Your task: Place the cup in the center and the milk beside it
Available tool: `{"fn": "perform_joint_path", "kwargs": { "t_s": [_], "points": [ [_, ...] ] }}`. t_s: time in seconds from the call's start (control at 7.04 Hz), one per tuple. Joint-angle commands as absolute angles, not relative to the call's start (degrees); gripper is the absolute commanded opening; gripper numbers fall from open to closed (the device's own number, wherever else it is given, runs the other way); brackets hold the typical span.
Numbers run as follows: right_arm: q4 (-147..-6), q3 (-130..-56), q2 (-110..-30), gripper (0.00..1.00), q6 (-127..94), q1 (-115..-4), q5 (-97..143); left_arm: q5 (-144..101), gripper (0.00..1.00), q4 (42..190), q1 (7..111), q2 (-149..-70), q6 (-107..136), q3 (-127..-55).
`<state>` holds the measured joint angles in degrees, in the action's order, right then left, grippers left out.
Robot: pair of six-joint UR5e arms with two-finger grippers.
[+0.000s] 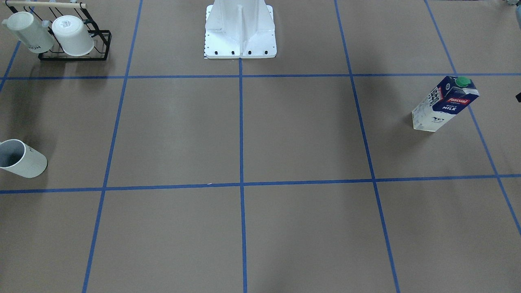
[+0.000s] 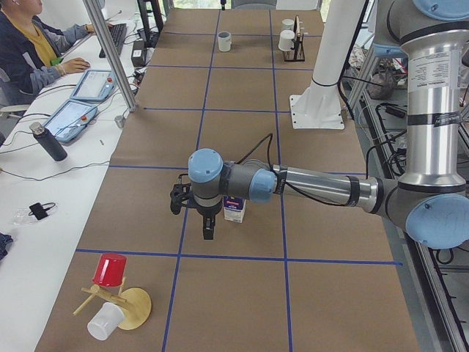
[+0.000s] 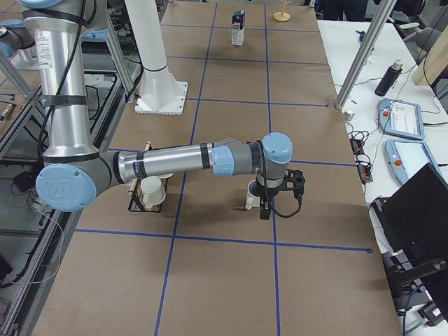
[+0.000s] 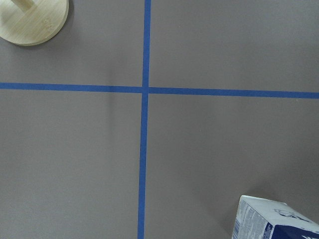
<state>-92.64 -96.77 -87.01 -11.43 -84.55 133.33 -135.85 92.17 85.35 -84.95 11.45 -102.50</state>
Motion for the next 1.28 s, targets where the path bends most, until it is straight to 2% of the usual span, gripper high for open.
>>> {"fn": "perform_joint_path", "kwargs": {
  "t_s": [0.0,1.14],
  "points": [
    [-92.55,-96.77,-87.01,1.00,-11.34,-84.55,133.16,-135.79,0.98,92.20,85.34,-84.99,11.34,-102.66],
    [-92.37,-97.03,-87.54,1.00,-10.90,-82.19,133.24,-135.88,0.98,94.48,85.25,-84.02,11.51,-102.22]
  ]
}}
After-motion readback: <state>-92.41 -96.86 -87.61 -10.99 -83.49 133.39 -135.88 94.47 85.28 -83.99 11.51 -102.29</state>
